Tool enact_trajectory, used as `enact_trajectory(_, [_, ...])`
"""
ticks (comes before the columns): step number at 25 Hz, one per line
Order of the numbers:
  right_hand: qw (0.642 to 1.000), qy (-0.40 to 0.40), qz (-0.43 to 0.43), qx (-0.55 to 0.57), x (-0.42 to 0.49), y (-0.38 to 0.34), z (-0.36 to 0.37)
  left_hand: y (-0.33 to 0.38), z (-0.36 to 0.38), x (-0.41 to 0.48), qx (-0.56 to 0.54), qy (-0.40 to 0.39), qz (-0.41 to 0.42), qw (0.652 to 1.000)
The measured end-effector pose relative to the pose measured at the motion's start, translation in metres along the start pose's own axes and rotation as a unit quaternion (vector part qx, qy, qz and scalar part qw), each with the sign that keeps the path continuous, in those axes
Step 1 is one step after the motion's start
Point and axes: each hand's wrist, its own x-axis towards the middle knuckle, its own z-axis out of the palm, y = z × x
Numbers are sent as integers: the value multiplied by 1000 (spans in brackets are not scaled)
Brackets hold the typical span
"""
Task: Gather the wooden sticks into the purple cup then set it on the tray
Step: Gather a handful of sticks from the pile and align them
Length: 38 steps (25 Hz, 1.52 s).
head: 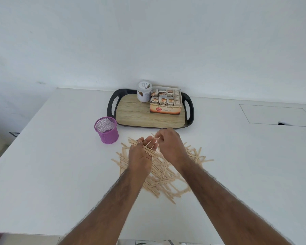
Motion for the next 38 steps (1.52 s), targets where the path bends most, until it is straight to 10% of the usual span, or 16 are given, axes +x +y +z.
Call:
enact_trajectory(8, [993, 20, -95, -72, -8, -14, 21, -6, 9, -8, -5, -77, -54, 996])
enact_trajectory(12, [970, 168, -5, 173, -17, 4, 16, 13, 17, 1, -30, -21, 29, 999])
enact_trajectory(16, [668, 57, 357, 650, -27, 17, 23, 11, 29, -10, 5, -52, 78, 996])
enact_trajectory(21, [541, 31, 311, 781, -20, 2, 16, -11, 35, -32, 74, -103, 70, 989])
enact_trajectory(32, [592, 24, 319, 740, -17, -12, 9, -9, 38, -32, 183, -113, 113, 970])
enact_trajectory(36, [765, 17, 326, 556, -16, -12, 13, -4, 43, -40, 259, -78, 165, 949])
enact_trajectory(38, [789, -3, 302, 535, -19, -15, 13, -2, 42, -42, 264, -76, 173, 946])
